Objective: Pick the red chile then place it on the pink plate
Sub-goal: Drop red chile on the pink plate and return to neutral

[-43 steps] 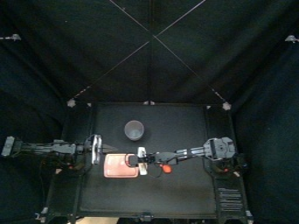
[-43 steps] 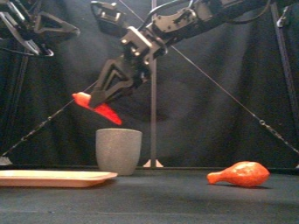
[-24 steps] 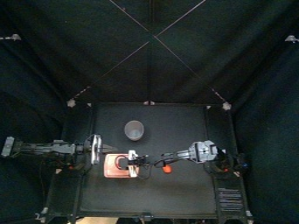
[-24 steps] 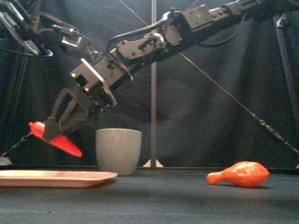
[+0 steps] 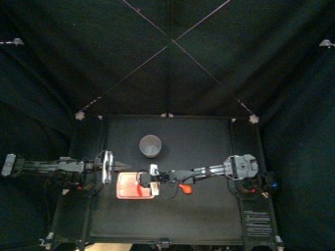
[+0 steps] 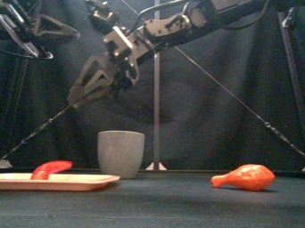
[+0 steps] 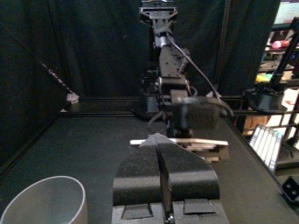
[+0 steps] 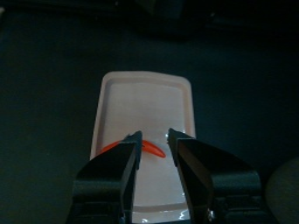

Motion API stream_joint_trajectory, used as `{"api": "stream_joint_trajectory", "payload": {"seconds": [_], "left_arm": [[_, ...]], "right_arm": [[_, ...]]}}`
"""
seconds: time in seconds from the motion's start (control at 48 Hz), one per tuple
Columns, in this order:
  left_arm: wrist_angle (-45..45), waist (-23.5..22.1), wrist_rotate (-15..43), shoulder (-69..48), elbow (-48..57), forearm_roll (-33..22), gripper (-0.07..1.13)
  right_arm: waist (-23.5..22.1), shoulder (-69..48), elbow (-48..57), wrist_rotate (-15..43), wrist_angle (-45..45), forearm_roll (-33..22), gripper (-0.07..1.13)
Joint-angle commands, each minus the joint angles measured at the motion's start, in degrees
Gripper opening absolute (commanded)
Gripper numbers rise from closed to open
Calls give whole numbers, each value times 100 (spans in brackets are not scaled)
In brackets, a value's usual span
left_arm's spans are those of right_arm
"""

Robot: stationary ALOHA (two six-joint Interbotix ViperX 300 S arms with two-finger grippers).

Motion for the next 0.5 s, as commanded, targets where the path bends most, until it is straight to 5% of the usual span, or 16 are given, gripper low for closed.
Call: {"api": "stream_joint_trajectory", "payload": {"seconds": [0.021,0.5], "left_arm": [[-26,35,9,18,-70,9,0],[-26,70,9,0,-35,9,0]], "right_arm": [[-141,-923,554,18,-527,114,72],[-536,-3489,3111,18,-2549,193,72]]}}
